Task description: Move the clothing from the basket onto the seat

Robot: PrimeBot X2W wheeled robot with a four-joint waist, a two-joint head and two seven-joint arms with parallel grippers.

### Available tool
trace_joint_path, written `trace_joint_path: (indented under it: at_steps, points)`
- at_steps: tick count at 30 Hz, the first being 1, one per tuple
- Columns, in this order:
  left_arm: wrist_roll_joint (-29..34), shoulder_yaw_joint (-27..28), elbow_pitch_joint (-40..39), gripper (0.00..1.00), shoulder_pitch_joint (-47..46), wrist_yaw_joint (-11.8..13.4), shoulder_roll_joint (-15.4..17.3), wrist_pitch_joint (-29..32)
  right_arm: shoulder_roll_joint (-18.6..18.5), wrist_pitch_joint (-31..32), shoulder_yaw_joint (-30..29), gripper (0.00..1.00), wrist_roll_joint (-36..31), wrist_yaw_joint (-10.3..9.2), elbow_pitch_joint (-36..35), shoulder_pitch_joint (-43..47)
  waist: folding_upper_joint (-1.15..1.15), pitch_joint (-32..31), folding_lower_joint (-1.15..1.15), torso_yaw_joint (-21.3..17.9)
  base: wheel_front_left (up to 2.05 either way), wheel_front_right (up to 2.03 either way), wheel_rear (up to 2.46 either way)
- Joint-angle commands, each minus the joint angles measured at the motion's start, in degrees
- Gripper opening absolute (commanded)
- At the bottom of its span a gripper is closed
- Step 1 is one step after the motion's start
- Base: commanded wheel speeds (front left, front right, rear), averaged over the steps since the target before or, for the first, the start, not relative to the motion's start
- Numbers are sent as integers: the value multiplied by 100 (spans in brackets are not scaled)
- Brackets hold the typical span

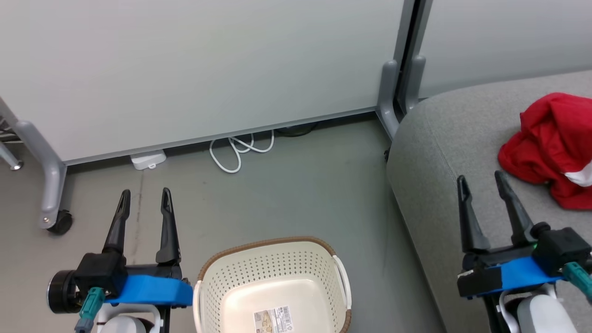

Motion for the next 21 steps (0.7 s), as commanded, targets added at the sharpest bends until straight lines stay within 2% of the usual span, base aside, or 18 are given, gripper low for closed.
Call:
trace_joint_path:
  at_steps: [1,9,21]
  points:
    - [64,50,10,100,60,-45,-27,-24,28,-17,20,100,12,1,48,122,0,-67,1,68,0,0,0]
    - [251,302,181,100,297,-303,-198,-24,113,-17,70,100,5,1,325,330,0,-176,1,217,0,0,0]
    - [352,414,391,100,293,-439,-300,-25,149,-17,80,100,-1,1,588,342,0,-202,1,360,0,0,0]
